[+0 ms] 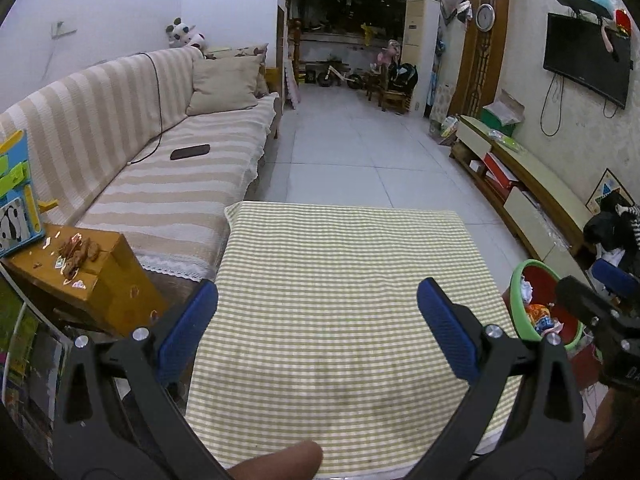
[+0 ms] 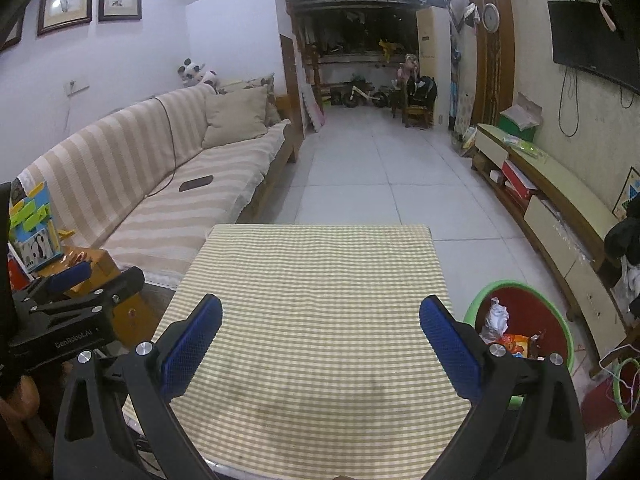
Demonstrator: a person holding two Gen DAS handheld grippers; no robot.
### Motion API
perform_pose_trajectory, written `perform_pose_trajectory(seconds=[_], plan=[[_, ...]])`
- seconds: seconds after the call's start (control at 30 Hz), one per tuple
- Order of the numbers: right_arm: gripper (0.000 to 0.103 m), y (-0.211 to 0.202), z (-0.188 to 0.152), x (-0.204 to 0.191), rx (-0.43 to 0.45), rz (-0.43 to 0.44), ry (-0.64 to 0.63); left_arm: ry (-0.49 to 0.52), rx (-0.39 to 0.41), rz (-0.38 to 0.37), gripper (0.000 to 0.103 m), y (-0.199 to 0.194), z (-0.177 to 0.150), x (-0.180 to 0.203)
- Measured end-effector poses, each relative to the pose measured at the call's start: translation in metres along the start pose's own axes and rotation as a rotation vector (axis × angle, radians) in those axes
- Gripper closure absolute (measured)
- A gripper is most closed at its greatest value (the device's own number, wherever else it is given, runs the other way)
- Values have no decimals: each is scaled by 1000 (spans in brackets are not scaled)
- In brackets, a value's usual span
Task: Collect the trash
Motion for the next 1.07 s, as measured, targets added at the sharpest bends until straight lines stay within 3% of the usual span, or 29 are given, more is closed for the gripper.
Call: perform_pose_trajectory(seconds=[0.57, 0.77, 1.07], plan=[[7, -8, -8, -4, 16, 3, -6, -8, 26, -16, 5, -14, -2, -3], [7, -9, -9, -2, 16, -2, 5, -19, 78, -8, 5, -22, 2, -7], [7, -11, -10, 0, 13, -1, 9, -9, 55, 12, 5, -16, 1, -7]])
Point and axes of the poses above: each gripper's, at about its wrist camera, not at the fingertips, and y roughly the way its jaws point, x to its right, z to its top, the point moved 8 cm from there along y, roughly the way its jaws point, and after that the axes turned 15 degrees about z, right-handed, at the moved point
